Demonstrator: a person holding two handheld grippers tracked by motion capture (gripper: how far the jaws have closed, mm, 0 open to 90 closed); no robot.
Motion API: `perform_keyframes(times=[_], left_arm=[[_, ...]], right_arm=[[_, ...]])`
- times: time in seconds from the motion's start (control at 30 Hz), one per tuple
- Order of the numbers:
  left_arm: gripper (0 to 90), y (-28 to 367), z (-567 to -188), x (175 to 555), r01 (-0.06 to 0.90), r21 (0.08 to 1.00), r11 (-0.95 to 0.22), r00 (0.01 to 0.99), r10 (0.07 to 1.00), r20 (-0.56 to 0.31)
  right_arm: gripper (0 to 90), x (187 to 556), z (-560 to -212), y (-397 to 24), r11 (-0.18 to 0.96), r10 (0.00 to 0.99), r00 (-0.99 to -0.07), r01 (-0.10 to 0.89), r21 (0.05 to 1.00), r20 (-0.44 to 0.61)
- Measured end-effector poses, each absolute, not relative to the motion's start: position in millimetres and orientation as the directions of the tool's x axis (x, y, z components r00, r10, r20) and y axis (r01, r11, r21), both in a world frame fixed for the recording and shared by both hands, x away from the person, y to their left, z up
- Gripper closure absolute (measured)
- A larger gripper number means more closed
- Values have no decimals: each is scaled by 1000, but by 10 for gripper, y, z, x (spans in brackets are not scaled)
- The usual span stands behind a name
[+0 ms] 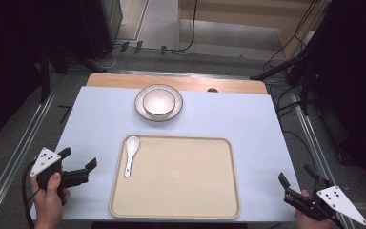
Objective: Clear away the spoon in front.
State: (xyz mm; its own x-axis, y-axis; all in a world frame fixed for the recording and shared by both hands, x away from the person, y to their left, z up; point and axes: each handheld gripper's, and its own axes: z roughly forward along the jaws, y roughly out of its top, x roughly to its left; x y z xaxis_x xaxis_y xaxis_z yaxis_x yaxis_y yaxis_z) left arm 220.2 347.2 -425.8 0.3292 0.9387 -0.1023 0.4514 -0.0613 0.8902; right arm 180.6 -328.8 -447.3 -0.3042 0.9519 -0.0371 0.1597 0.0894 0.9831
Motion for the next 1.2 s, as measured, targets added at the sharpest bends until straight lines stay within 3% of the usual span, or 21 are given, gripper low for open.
perform_keyframes(times=[0.7,1.2], left_arm=[[0,3843,-4244,2116,441,894,-74,299,952,-69],[0,3890,-4252,2127,463,885,-37,270,957,-102]], right_arm=[[133,1806,-4489,-3358,75,959,-282,162,984,-27],[133,1813,-4492,-3340,79,958,-287,162,984,-30]])
